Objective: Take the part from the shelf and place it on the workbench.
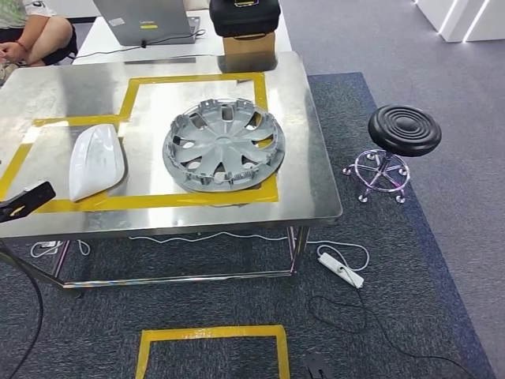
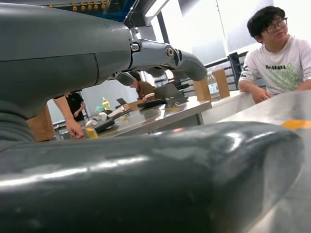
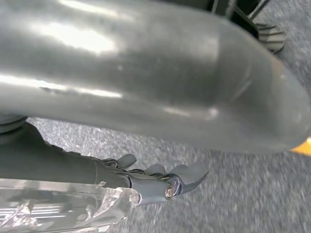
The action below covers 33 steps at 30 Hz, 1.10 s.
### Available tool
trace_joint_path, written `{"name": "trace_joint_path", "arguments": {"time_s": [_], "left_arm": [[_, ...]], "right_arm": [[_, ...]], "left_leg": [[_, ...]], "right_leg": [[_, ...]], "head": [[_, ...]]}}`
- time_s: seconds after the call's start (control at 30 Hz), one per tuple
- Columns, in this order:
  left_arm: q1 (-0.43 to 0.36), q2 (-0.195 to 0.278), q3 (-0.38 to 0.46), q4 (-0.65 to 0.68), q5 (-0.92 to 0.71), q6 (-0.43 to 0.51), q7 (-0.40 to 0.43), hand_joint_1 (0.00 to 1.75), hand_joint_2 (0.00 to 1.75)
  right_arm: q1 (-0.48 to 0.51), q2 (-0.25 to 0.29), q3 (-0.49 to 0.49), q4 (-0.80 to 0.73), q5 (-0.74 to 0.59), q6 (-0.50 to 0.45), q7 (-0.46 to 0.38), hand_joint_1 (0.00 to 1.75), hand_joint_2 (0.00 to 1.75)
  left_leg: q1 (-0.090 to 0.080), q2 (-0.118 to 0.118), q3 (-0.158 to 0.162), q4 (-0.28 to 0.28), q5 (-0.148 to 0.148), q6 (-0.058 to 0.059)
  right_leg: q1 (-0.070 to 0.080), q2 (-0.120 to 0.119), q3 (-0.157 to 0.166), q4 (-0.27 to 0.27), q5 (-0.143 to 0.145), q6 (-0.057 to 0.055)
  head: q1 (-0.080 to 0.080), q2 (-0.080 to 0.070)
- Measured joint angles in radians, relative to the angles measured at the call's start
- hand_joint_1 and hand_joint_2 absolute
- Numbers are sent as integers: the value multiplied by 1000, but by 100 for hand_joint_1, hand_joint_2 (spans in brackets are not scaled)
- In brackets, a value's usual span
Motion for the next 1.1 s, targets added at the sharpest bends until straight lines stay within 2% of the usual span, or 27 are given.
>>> {"name": "trace_joint_path", "arguments": {"time_s": [0.03,0.07,0.1,0.17,0.2,0.23,0.27,0.33,0.37,0.4,0.43,0.5,0.53,0.57,0.6,0.7,0.73,0.77,0.8,0.87,0.9,0.93,1.0,1.03,1.07,1.1], "left_arm": [[2,0,0,0,-2,0,0,0,0],[3,-1,0,0,-4,0,-1,0,0],[4,-1,0,0,-5,0,-1,0,0],[3,-1,1,0,-9,0,-3,0,0],[2,-1,2,0,-11,0,-3,0,0],[2,-1,2,0,-12,0,-4,0,0],[2,-2,2,0,-13,-1,-4,0,0],[6,-4,2,0,-14,-1,-5,0,0],[7,-4,2,0,-15,-1,-5,0,0],[7,-5,2,0,-15,-1,-6,0,0],[6,-5,2,0,-15,-1,-6,0,0],[7,-4,3,0,-16,-2,-6,0,0],[7,-4,3,0,-17,-2,-6,0,0],[8,-4,3,0,-17,-3,-6,0,0],[8,-4,3,0,-18,-3,-6,0,0],[8,-2,3,0,-21,-4,-7,0,0],[8,-2,3,0,-22,-5,-7,0,0],[7,-1,3,0,-23,-5,-8,0,0],[7,-1,3,0,-23,-5,-8,0,0],[8,1,3,0,-23,-6,-9,0,0],[8,2,4,0,-23,-6,-9,0,0],[7,4,4,0,-23,-6,-9,0,0],[10,5,5,0,-22,-6,-10,0,0],[13,5,6,0,-22,-6,-10,0,0],[17,5,6,0,-22,-7,-10,0,0],[20,4,7,0,-22,-7,-11,0,0]], "right_arm": [[0,0,0,0,0,0,0,0,0],[1,0,0,0,1,0,0,0,0],[1,0,0,0,1,0,0,0,0],[0,0,0,0,1,0,0,0,0],[0,-1,0,0,1,0,-1,0,0],[-1,-1,0,0,1,0,-1,0,0],[-1,-1,0,0,2,0,-1,0,0],[1,-2,0,0,2,0,-1,0,0],[2,-2,0,0,2,0,-1,0,0],[3,-2,0,0,2,0,-1,0,0],[3,-2,0,0,2,0,-1,0,0],[3,-2,0,0,2,0,-1,0,0],[3,-2,0,0,2,0,-1,0,0],[3,-2,0,0,2,0,-1,0,0],[3,-2,0,0,2,0,-1,0,0],[-1,-2,0,0,2,0,-1,0,0],[-2,-2,0,0,2,0,-1,0,0],[-3,-2,0,0,2,0,-1,0,0],[-3,-2,0,0,2,1,-1,0,0],[-2,-2,0,0,2,0,-1,0,0],[-3,-2,0,0,2,0,-1,0,0],[-3,-2,0,0,2,0,-1,0,0],[-2,-2,0,0,2,1,0,0,0],[-1,-2,0,0,2,1,0,0,0],[1,-2,0,0,2,1,0,0,0],[1,-2,0,0,2,1,0,0,0]], "left_leg": [[0,0,-11,42,-15,-2],[1,0,-7,51,-11,-4],[2,0,16,25,9,-6],[7,0,99,-102,60,-12],[7,-2,134,-157,74,-11],[7,-4,154,-194,80,-6],[6,-6,159,-208,79,2],[6,-6,147,-209,85,23],[6,-5,142,-208,90,33],[7,-4,136,-208,96,42],[7,-3,129,-208,102,49],[3,-3,113,-208,115,57],[1,-3,105,-208,121,59],[-2,-3,97,-208,127,60],[-5,-3,91,-208,133,60],[-11,-3,79,-208,147,54],[-11,-3,77,-208,152,50],[-11,-3,75,-208,157,45],[-11,-2,74,-210,163,38],[-8,-2,68,-209,161,26],[-7,-2,59,-193,142,20],[-7,-2,44,-156,108,16],[-6,-2,2,-34,25,8],[-6,-1,-14,22,0,6],[-5,-1,-18,53,-7,3],[-4,-1,-3,46,6,1]], "right_leg": [[0,0,-8,0,6,1],[-1,0,-16,1,12,2],[-3,0,-23,1,18,4],[-5,1,-34,4,26,13],[-4,1,-39,6,30,19],[-1,2,-43,8,35,25],[1,3,-47,9,40,31],[1,3,-54,9,47,41],[0,2,-61,18,37,45],[0,0,-73,44,13,50],[-1,-1,-91,93,-25,54],[-1,-1,-137,230,-106,57],[0,-1,-150,282,-129,56],[0,-1,-146,298,-133,53],[2,-1,-122,275,-120,48],[10,-2,15,74,-62,27],[13,-2,42,29,-54,25],[15,-2,52,10,-53,23],[17,-2,52,8,-47,22],[14,-1,44,-2,-33,10],[12,-2,39,-7,-23,4],[10,-2,32,-12,-13,-1],[10,-2,14,-13,3,-6],[10,-2,4,-13,10,-7],[10,-3,-6,-13,17,-6],[9,-2,-16,-12,25,-5]], "head": [[0,0],[0,0],[0,0],[-1,0],[-2,0],[-4,0],[-4,0],[-5,0],[-4,0],[-4,0],[-3,0],[-3,0],[-3,0],[-3,0],[-3,0],[-4,0],[-4,0],[-4,0],[-4,0],[-3,0],[-5,0],[-6,0],[-8,0],[-8,0],[-8,0],[-8,0]]}}
